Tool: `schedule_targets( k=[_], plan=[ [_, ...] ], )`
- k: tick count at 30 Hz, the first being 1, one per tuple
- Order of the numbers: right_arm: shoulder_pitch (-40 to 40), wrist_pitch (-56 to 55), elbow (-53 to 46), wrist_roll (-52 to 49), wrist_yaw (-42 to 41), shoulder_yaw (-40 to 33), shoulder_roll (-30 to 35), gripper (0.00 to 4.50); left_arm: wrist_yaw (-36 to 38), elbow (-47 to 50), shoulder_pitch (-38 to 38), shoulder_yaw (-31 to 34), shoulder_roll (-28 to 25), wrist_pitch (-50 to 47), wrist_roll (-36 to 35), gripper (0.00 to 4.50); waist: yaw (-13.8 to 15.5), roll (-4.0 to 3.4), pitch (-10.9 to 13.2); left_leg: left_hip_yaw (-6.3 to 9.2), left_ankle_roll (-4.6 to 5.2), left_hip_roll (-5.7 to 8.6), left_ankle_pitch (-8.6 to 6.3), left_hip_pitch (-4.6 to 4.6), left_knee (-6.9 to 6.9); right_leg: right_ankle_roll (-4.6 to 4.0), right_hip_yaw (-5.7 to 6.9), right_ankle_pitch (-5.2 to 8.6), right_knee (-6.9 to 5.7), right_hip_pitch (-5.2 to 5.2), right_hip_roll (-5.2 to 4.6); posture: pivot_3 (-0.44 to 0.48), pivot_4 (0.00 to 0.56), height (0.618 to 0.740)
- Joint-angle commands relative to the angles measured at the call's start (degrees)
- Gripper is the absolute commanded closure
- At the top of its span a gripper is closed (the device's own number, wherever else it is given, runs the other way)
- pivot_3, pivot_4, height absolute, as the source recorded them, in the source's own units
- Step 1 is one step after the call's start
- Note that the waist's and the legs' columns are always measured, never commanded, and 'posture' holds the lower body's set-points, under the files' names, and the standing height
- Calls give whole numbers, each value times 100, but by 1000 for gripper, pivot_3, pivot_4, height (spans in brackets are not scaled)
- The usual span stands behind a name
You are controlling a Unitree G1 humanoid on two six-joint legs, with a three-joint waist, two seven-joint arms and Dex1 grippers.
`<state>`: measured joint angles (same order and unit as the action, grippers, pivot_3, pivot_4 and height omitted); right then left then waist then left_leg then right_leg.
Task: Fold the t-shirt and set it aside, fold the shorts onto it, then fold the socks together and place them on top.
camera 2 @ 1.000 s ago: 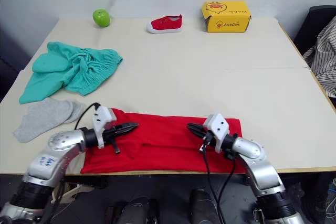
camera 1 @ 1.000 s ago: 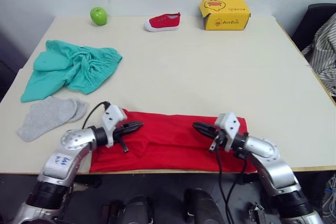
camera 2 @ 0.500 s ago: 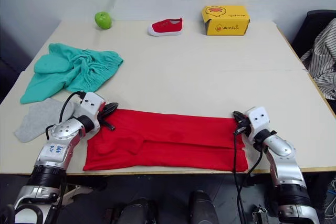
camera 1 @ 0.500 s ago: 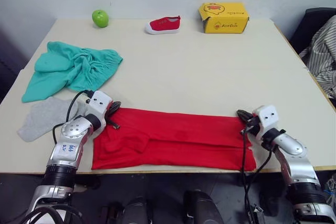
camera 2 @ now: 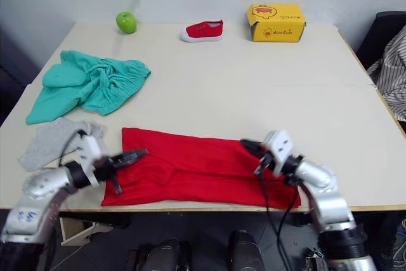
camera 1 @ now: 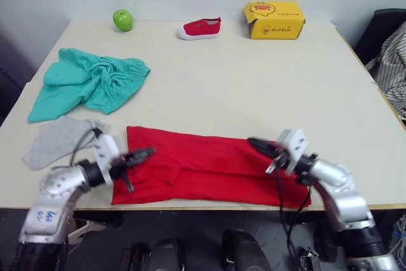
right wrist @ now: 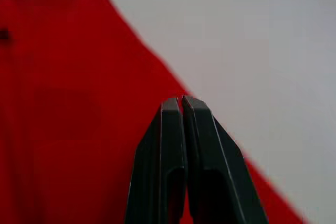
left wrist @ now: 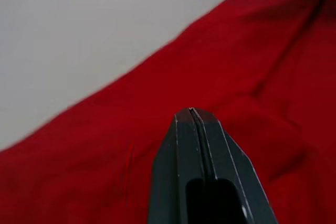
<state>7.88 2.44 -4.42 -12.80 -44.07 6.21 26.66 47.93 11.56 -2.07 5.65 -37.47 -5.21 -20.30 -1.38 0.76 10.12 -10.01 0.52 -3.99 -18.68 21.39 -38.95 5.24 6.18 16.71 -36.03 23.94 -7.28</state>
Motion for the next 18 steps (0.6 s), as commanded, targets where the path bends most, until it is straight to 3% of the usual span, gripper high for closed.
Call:
schedule_targets(
  k=[1, 7, 14, 16, 18],
  plan=[
    [-103, -77, -33, 321, 420, 11, -161, 4410, -264, 48, -305, -211, -13, 471, 757, 4500, -19, -1, 0, -1, 1, 2, -1, -1, 0, 1, -1, -1, 1, -1, -4, 0, 150, 740],
    [-436, -323, 388, 332, 505, -498, 95, 4410, -416, -210, -868, 118, -177, 322, 888, 4500, -24, -7, -13, 1, 7, 2, -7, -16, 9, 1, 0, -1, 6, -9, -17, 0, 150, 740],
    [-469, -561, 1080, -227, 194, -1460, 538, 4410, 252, -275, -802, 1231, -437, -462, -683, 4500, -28, -10, -16, 2, 32, -4, -21, -22, 12, -1, 4, 1, 7, -14, -21, 0, 150, 740],
    [-396, -648, 1182, -449, -19, -1613, 541, 4410, 362, -157, -551, 1448, -503, -996, -1251, 4500, -24, -10, -15, 2, 32, -4, -21, -20, 12, -1, 5, 1, 8, -14, -17, 0, 150, 740],
    [-277, -694, 1219, -627, -232, -1660, 533, 4410, 307, -231, -194, 1452, -498, -1237, -1372, 4500, -17, -10, -13, 5, 14, 1, -8, -17, 11, -1, 8, 0, 7, -15, -14, 0, 150, 740]
  ],
)
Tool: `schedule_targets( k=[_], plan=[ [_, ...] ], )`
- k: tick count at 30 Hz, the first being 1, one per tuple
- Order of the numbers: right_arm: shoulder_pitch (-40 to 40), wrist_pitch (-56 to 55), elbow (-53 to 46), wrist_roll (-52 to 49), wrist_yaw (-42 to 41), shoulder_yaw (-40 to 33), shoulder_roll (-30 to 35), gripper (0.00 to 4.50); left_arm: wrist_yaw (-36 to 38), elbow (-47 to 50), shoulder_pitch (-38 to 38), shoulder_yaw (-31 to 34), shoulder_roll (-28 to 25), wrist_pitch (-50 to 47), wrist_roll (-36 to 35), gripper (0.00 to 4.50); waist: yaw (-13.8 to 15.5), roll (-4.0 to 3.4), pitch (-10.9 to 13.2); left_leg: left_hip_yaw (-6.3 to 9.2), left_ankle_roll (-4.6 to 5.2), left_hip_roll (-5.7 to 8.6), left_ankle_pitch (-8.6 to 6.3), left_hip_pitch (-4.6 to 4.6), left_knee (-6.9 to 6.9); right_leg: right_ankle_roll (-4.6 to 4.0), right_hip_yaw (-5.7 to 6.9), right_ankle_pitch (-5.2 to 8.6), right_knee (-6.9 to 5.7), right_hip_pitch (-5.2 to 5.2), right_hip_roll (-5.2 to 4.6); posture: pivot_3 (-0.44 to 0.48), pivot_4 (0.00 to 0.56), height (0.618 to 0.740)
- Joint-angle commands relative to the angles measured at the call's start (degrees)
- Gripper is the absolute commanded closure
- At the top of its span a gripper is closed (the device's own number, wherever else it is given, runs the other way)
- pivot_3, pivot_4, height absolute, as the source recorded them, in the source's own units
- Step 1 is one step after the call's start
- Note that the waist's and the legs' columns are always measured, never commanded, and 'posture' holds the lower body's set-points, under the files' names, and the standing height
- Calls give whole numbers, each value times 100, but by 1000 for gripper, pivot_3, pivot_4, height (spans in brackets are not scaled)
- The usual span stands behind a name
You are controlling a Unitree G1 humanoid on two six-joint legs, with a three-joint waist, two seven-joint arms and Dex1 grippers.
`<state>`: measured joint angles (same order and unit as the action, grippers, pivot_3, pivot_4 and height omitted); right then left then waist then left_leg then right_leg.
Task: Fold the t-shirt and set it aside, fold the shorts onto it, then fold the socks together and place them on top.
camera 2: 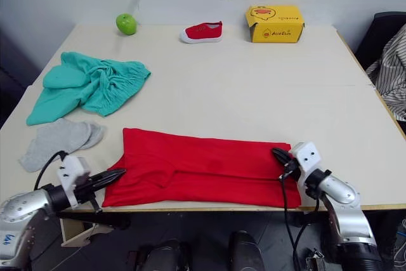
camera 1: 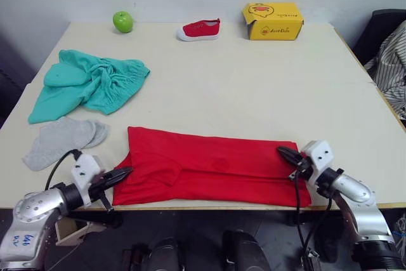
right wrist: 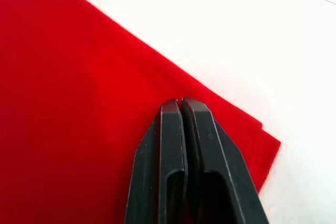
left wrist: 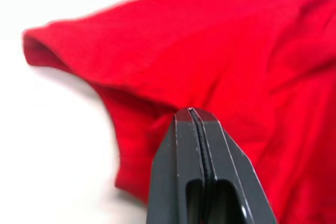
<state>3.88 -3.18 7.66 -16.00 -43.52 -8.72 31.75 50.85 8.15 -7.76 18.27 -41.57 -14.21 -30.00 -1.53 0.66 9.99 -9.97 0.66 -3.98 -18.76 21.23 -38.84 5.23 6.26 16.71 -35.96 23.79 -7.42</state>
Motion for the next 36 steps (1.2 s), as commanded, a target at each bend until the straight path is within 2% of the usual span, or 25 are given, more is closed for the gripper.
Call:
schedule_targets(
  k=[1, 6, 11, 15, 19, 22, 27, 30, 33, 34, 36],
  plan=[
    [213, -158, 10, -380, -404, -151, 14, 4410, -77, 29, 639, 89, -53, -358, -310, 4500, 6, -4, 3, 0, 0, 3, 1, 0, 0, 1, -1, -1, 0, 0, -1, 0, 150, 740],
    [729, -222, 257, -18, -465, 373, -264, 4410, -537, -913, 1788, -831, 255, 92, 904, 4500, -23, -10, 1, -1, 4, 16, 6, -3, 0, 14, -3, -8, 0, -6, -1, 0, 150, 740],
    [1096, -489, 918, 341, -321, 490, -282, 4410, -921, -1847, 2446, -1157, 510, 382, 1519, 4500, -30, -7, 3, -8, -9, 21, 8, 16, 4, 13, -1, -7, 0, 4, 25, 0, 150, 740],
    [1107, -545, 1363, 187, -513, 175, 89, 4410, -772, -2071, 2403, -1066, 400, 457, 1520, 4500, -21, 0, 5, -11, -6, 15, 6, 16, -3, 14, -4, -8, 8, 2, 25, 0, 150, 740],
    [1026, -93, 1278, -653, -1347, -282, 463, 4410, -231, -1568, 2118, -651, 297, 184, 819, 4500, -12, 0, 7, -11, 0, 8, 5, 13, -4, 14, -5, -8, 17, 2, 8, 0, 150, 740],
    [1186, 247, 1338, -767, -2218, -231, 1058, 3778, 280, -678, 1834, -310, 151, -92, 116, 3891, -14, 2, 18, -8, 3, 9, 6, 13, -5, 15, -6, -8, 12, 3, -1, 0, 150, 740],
    [1985, 434, 2355, -279, -3266, 284, 1732, 2053, 811, 517, 1300, -328, -88, -269, -317, 2247, -51, -10, 21, -9, 5, 12, 5, 4, -5, 18, -10, -10, 9, 0, -7, 0, 150, 740],
    [2598, 249, 3149, 196, -3755, 713, 1892, 966, 1039, 923, 999, -392, -89, -168, -362, 1215, -52, -12, 23, -10, 1, 9, 5, 3, -1, 15, -8, -8, 12, 0, -1, 0, 150, 740],
    [3354, 32, 3970, 541, -3935, 966, 1776, 5, 1051, 1161, 666, -399, -40, -121, -322, 237, -79, -23, 31, -15, 1, 11, 5, 7, -3, 14, -11, -8, 12, 4, 0, 0, 150, 740],
    [3545, -37, 4175, 637, -3984, 1033, 1723, 0, 1020, 1201, 583, -386, -11, -127, -323, 44, -90, -26, 32, -16, 2, 13, 6, 8, -4, 15, -12, -8, 11, 6, -2, 0, 150, 740],
    [3845, -117, 4494, 789, -4092, 1160, 1607, 0, 994, 1249, 458, -351, 21, -111, -327, 44, -116, -27, 33, -15, 1, 11, 6, 8, -4, 15, -12, -8, 11, 6, -1, 0, 150, 740]
  ],
)
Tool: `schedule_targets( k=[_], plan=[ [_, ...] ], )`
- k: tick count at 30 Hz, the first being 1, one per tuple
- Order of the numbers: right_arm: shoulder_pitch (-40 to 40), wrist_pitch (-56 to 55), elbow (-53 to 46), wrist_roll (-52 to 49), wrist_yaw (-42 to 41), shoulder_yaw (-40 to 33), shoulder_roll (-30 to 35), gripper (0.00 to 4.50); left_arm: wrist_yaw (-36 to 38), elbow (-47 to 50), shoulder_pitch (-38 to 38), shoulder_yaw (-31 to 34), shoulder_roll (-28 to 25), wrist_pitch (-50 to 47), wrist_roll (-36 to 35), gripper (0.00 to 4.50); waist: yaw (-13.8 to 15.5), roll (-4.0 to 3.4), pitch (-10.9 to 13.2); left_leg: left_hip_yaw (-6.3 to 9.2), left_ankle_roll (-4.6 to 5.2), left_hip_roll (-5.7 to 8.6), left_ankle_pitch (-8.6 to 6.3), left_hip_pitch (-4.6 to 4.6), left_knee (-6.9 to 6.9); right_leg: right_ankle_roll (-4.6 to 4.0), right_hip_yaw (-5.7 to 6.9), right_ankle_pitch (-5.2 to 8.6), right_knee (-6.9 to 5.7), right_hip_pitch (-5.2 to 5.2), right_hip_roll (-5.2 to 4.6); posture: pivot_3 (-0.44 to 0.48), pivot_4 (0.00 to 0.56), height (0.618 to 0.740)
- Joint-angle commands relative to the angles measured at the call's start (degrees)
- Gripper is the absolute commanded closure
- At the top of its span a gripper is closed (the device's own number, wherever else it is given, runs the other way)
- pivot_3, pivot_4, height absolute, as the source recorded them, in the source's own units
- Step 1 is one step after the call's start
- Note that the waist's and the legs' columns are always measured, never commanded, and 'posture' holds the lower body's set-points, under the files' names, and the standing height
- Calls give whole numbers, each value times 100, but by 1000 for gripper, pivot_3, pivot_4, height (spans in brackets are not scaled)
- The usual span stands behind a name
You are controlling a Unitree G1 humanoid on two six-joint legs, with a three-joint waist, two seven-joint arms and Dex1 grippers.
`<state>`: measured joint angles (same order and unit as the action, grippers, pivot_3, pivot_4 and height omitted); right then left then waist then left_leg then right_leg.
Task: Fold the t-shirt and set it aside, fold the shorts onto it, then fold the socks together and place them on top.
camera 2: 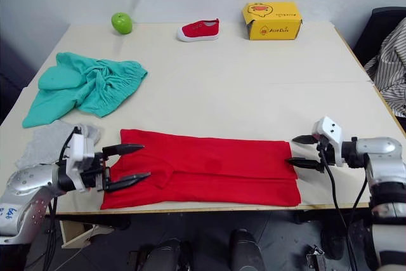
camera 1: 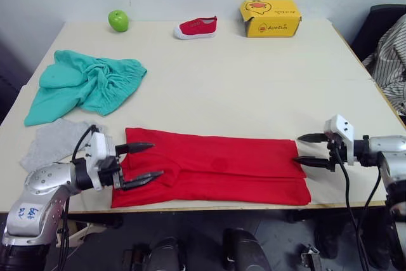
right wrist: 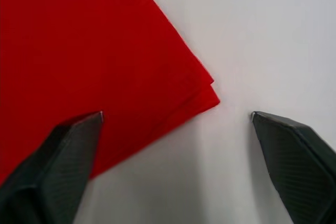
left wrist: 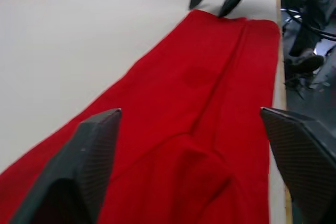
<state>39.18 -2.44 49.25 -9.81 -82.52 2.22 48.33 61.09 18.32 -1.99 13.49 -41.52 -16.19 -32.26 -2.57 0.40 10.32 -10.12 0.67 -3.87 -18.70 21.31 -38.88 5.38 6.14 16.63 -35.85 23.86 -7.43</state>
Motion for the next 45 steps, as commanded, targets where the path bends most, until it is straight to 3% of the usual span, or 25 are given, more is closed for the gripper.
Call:
schedule_targets(
  k=[1, 4, 7, 18, 23, 29, 34, 39, 42, 45],
  plan=[
    [426, -195, 446, 224, -267, 113, -115, 0, -19, 247, -169, 141, 16, 96, -106, 44, -30, 0, 0, 1, -1, -1, 0, 0, 0, 0, 1, 0, 0, 0, 0, 0, 150, 740],
    [628, 66, 558, 292, -728, 300, -314, 0, 10, 265, -335, 167, 22, 272, -6, 44, -48, 0, 0, 3, -1, -2, 0, 2, 1, -1, 3, 0, 2, -1, -1, 0, 150, 740],
    [707, 200, 544, 404, -837, 424, -505, 619, -26, 305, -391, 186, 23, 166, -157, 0, -51, 0, 0, 3, 0, 0, 0, 3, -1, 0, 2, 0, 2, -1, -4, 0, 150, 740],
    [1168, -169, 907, 707, -997, 946, -442, 4470, -270, 296, -381, 244, 151, 418, -64, 0, -68, -1, 0, 6, -4, -5, -2, 1, -1, -2, 3, 1, 2, -2, -7, 0, 150, 740],
    [2029, -790, 1745, 1101, 11, 862, -709, 4470, -716, 219, -194, 283, 431, 407, -54, 0, -80, -1, 0, 4, 0, 3, 0, 1, -3, 0, 1, 0, -2, -2, -10, 0, 150, 740],
    [2955, -1187, 2405, 1466, 2543, 581, -1346, 4470, -1356, 21, 58, 281, 898, 680, 226, 0, -107, -2, 1, -1, -8, -1, 3, 12, -2, -1, -4, 0, -8, 13, -7, 0, 150, 740],
    [3087, -1299, 2620, 1758, 3182, 574, -1597, 4470, -1554, -152, 286, 280, 1043, 797, 291, 0, -63, -2, 1, -1, -9, -3, 5, 23, -1, -1, -1, 0, -8, 20, 0, 0, 150, 740],
    [2991, -1106, 2689, 1661, 3023, 307, -1681, 4470, -1559, -265, 390, 280, 993, 819, 289, 0, -72, -3, 1, -3, 3, 5, 9, 34, -3, 13, -2, -7, -10, 21, -3, 0, 150, 740],
    [2914, -1109, 2644, 1554, 2877, 90, -1579, 3796, -1537, -294, 363, 277, 950, 770, 297, 0, -77, -3, 1, -2, 3, 3, 9, 35, -1, 13, -2, -8, -11, 21, 1, 0, 150, 740],
    [2884, -1009, 2544, 1366, 2803, -217, -1372, 2752, -1517, -323, 343, 275, 913, 725, 299, 0, -72, -3, 1, -2, 3, 2, 10, 35, -1, 13, -1, -7, -10, 21, 2, 0, 150, 740]
  ],
)
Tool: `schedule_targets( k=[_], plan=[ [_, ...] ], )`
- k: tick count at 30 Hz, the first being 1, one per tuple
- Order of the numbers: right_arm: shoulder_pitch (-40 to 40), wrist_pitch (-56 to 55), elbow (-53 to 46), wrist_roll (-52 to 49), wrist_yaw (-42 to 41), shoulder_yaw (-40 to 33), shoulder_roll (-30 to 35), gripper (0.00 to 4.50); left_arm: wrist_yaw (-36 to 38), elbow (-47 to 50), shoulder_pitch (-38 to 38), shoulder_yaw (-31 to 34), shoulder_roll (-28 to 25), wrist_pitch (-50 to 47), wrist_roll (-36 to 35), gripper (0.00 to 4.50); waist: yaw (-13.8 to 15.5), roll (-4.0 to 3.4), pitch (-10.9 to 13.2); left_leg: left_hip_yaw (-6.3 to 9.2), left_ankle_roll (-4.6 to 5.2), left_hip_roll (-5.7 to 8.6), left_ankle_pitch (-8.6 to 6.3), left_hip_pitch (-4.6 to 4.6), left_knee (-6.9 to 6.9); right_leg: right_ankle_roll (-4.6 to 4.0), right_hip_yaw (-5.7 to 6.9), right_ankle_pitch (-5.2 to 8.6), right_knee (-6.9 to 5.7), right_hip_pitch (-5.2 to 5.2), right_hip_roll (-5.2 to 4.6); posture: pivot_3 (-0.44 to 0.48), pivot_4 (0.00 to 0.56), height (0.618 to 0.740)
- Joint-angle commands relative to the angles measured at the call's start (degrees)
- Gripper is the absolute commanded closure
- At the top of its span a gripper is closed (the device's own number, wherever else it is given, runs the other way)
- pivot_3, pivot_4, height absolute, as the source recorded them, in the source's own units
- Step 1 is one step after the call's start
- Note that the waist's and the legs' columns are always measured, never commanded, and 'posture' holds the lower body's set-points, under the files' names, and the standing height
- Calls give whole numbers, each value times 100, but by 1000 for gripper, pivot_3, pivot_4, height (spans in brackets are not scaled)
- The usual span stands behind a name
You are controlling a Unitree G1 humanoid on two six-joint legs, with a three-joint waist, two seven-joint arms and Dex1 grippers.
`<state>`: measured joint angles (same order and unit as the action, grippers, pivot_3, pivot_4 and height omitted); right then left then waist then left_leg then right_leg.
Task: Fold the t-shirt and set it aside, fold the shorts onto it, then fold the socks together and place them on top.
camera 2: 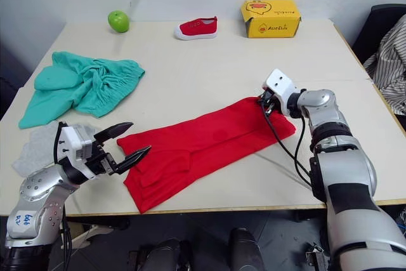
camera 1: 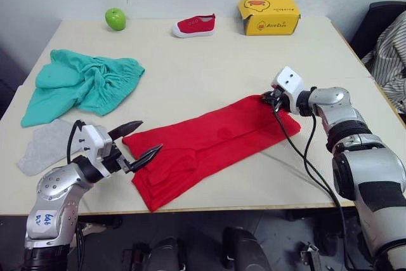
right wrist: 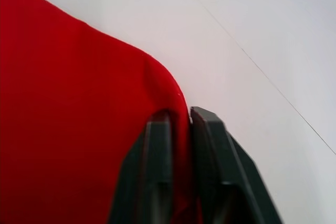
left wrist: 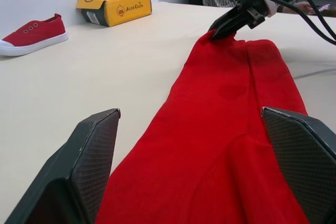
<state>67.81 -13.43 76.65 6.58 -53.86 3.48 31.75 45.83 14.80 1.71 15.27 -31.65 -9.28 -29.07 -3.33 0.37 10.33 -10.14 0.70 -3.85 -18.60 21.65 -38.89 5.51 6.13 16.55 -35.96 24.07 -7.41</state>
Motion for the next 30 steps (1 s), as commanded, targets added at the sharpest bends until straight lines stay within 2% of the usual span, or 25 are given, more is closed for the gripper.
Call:
schedule_targets(
  k=[1, 4, 7, 8, 13, 15, 16, 17, 20, 26, 30],
  plan=[
    [32, 269, -226, -335, 41, -445, 380, 2400, 36, 3, -31, 107, -103, 22, -24, 0, 9, 0, 0, 0, 0, 1, 0, 0, 0, 0, 0, 0, 1, 0, -1, 0, 150, 740],
    [43, 924, -383, -563, 151, -735, 566, 1288, 165, -174, 14, 145, -201, 48, -40, 0, 6, 0, 0, 0, 1, 2, 0, 0, -1, 0, -1, 0, 2, 0, -2, 0, 150, 740],
    [-596, 1338, -1477, -1216, -523, -1197, 835, 178, 314, -651, 344, 92, -325, 117, 39, 0, 25, 0, 0, 1, 0, -1, 0, 0, 0, 0, 0, 0, 12, 0, 1, 0, 150, 740],
    [-994, 1579, -2064, -1413, -589, -1327, 897, 34, 384, -810, 494, 24, -359, 152, 87, 0, 24, 0, 0, 4, -1, -2, 1, 0, 0, -1, 3, 1, 15, 1, 2, 0, 150, 740],
    [-2828, 2753, -4935, -2129, -282, -1764, 906, 34, 628, -1416, 1145, -297, -373, 228, 277, 0, 81, -8, 0, 8, 1, 4, 0, 4, 5, 3, 6, -2, 9, -4, -6, 0, 150, 740],
    [-3432, 3365, -5946, -2389, 146, -2012, 836, 34, 729, -1762, 1511, -501, -358, 256, 427, 0, -7, -17, -2, 139, 20, 66, 49, 30, 62, 23, 138, -13, 51, -71, -67, 0, 150, 740],
    [-3734, 3650, -6426, -2508, 290, -2107, 828, 34, 795, -1971, 1727, -624, -346, 303, 519, 0, 22, -18, 1, 189, 30, 107, 95, 47, 89, 27, 189, -15, 51, -61, -108, 0, 150, 740],
    [-4123, 4070, -7027, -2741, 409, -2250, 807, 34, 858, -2266, 2029, -787, -322, 304, 644, 0, 65, -20, 2, 170, 32, 110, 106, 64, 80, 32, 169, -18, 27, -31, -109, 0, 150, 740],
    [-5167, 5022, -8486, -3317, 653, -2552, 781, 34, 1118, -3159, 2852, -1167, -195, 485, 952, 0, 252, -13, 5, 174, 32, 111, 114, 64, 73, 33, 166, -19, 34, -37, -98, 0, 150, 740],
    [-6521, 7334, -10397, -5080, 1525, -3266, 431, 34, 1457, -5380, 4351, -1898, 103, 900, 1850, 0, 367, -5, 2, 171, 52, 118, 97, 67, 68, 42, 156, -26, 45, -37, -104, 0, 150, 740],
    [-6889, 8548, -10872, -5881, 2400, -3531, 71, 34, 1453, -6863, 5185, -2186, 413, 1050, 2359, 0, 335, 8, 4, 167, 57, 120, 93, 73, 69, 43, 159, -26, 52, -36, -102, 0, 150, 740]
  ],
)
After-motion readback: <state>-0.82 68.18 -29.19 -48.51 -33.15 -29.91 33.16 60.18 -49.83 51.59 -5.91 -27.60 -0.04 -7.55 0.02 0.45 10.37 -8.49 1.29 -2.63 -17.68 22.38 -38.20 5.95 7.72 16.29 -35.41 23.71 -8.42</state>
